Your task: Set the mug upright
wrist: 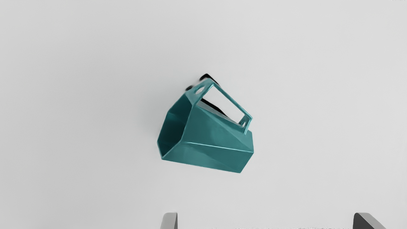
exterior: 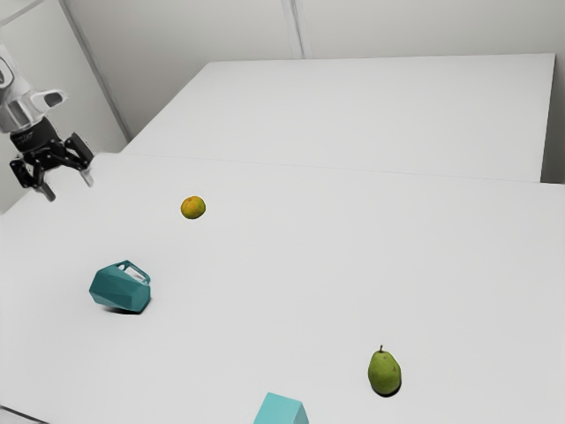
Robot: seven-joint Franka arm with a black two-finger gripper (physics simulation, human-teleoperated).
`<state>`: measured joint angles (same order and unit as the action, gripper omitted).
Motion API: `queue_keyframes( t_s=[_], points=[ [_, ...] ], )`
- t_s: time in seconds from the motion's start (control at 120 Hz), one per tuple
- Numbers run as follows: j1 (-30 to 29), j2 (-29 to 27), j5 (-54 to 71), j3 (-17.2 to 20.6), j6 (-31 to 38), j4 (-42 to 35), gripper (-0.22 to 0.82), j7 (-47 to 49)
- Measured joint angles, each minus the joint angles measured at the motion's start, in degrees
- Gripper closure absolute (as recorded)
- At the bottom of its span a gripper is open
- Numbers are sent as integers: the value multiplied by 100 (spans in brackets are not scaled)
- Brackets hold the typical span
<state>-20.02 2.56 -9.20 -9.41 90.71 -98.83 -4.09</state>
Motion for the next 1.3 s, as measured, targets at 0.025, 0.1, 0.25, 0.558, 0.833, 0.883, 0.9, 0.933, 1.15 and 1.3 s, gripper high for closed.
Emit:
queue_keyframes(
  t_s=[0.025, 0.1, 0.25, 0.558, 0.833, 0.883, 0.9, 0.933, 1.15, 1.3],
  points=[
    [-186, 116, -136, 0, -69, -3, 0, -6],
    [-573, 456, -482, -1, -257, 10, 0, -38],
    [-929, 1236, -1092, -7, -584, 60, 0, -190],
    [-1169, 2100, -1776, -93, -880, 237, 0, -597],
    [-1166, 2603, -2268, -89, -906, 354, 0, -850],
    [-1164, 2687, -2353, -88, -906, 364, 0, -884],
    [-1164, 2705, -2377, -85, -907, 365, 0, -895],
    [-1163, 2729, -2445, -82, -913, 347, 0, -914],
    [-1160, 2763, -2808, -66, -1177, 170, 0, -977],
    [-1138, 2764, -2873, -29, -1329, 54, 0, -989]
  ],
)
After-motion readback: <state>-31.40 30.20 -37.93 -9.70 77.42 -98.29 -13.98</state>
